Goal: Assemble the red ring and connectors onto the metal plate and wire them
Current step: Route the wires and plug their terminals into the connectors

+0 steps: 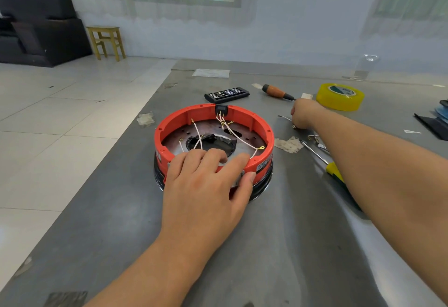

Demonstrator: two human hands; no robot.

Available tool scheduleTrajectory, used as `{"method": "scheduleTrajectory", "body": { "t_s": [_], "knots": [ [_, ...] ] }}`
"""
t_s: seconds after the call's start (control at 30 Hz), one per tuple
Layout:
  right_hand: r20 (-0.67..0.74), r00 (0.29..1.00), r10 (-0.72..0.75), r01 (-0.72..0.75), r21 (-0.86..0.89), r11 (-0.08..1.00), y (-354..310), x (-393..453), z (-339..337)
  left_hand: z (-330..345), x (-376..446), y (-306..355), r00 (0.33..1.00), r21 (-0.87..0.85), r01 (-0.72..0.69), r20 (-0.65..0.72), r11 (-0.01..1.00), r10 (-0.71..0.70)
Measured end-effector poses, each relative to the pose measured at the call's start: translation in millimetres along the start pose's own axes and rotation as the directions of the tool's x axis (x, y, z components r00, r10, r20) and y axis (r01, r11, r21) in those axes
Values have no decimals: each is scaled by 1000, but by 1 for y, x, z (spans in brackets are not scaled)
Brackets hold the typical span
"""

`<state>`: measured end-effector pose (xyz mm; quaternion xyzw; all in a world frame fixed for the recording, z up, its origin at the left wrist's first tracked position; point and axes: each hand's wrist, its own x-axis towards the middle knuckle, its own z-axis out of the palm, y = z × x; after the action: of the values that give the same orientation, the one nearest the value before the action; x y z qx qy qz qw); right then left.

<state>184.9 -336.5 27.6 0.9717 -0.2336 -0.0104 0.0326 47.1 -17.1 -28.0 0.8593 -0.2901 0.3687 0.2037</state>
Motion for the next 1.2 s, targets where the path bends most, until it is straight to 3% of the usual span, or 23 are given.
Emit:
{"method": "scheduleTrajectory", "body": {
  "t_s": [0.2, 0.37, 0.5, 0.67, 0.73, 0.8, 1.03, 1.2],
  "knots": [
    [26, 999, -19, 19, -9, 1000, -5, -12, 1, 0, 0, -1, 1000, 5, 0, -12, 1000, 0],
    [-39, 999, 31, -16, 332, 943, -3, -28, -6, 1, -1, -1, 1000, 12, -2, -20, 1000, 2],
    [-121, 993, 16, 69, 662, 746, -11, -67, -20, -1, -1, 0, 1000, 11, 2, 3, 1000, -2],
    [-194, 979, -60, 203, 915, 348, -24, -147, -33, -9, -1, 2, 999, -77, 43, 35, 996, -40],
    [-206, 965, -163, 236, 952, 193, -32, -181, -31, -13, -2, 4, 998, -155, 69, 16, 985, -67],
    [-229, 941, -248, 264, 957, 119, -42, -210, -24, -17, -4, 6, 997, -207, 69, -1, 976, -71],
    [-386, 878, -283, 421, 904, 75, -61, -256, -3, -18, -10, 0, 994, -230, 10, -101, 973, -34],
    [-430, 865, -258, 450, 893, 24, -59, -258, 12, -19, -9, 0, 992, -369, 93, -47, 925, -118]
  ]
}}
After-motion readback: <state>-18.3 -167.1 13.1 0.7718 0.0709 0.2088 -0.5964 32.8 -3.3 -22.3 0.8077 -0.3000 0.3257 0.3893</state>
